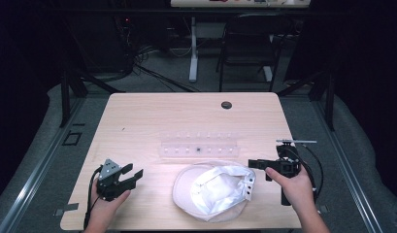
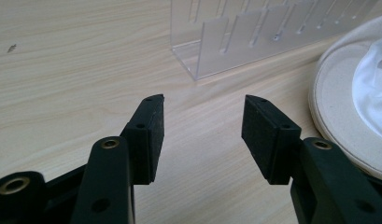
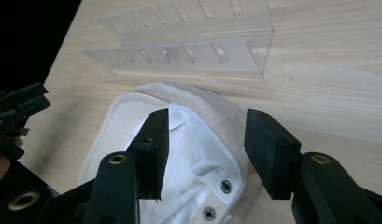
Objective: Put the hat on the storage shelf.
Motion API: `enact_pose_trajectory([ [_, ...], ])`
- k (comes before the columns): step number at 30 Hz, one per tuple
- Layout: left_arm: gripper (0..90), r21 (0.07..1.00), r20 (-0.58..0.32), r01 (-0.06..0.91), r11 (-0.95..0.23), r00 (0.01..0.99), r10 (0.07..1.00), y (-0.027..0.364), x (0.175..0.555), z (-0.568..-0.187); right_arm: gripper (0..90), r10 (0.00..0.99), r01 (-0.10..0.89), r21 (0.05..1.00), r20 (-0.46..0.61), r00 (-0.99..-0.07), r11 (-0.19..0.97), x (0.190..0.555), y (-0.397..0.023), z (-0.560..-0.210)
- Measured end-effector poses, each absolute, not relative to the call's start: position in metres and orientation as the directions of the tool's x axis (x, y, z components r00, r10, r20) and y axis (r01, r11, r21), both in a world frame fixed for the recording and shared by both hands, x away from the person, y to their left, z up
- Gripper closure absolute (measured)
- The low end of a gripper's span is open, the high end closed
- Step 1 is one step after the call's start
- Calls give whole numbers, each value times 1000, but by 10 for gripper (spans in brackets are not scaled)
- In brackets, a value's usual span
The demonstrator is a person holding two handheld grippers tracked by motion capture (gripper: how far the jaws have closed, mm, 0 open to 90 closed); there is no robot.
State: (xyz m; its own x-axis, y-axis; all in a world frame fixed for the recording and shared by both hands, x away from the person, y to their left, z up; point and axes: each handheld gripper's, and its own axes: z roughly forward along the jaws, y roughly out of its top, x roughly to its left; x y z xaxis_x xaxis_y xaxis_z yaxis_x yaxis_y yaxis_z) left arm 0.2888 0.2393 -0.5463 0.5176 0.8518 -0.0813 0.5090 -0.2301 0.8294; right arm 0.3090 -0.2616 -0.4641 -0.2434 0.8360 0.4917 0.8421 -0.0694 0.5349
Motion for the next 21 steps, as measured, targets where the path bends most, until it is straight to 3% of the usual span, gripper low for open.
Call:
enact_pose_trajectory([
  [6, 490, 828, -66, 499, -256, 540, 839, 232, 288, -548, 481, 865, 881, 473, 448, -227, -14, 313, -265, -470],
  [21, 486, 831, -67, 499, -246, 528, 846, 234, 287, -547, 461, 843, 918, 395, 487, -229, 21, 310, -258, -488],
])
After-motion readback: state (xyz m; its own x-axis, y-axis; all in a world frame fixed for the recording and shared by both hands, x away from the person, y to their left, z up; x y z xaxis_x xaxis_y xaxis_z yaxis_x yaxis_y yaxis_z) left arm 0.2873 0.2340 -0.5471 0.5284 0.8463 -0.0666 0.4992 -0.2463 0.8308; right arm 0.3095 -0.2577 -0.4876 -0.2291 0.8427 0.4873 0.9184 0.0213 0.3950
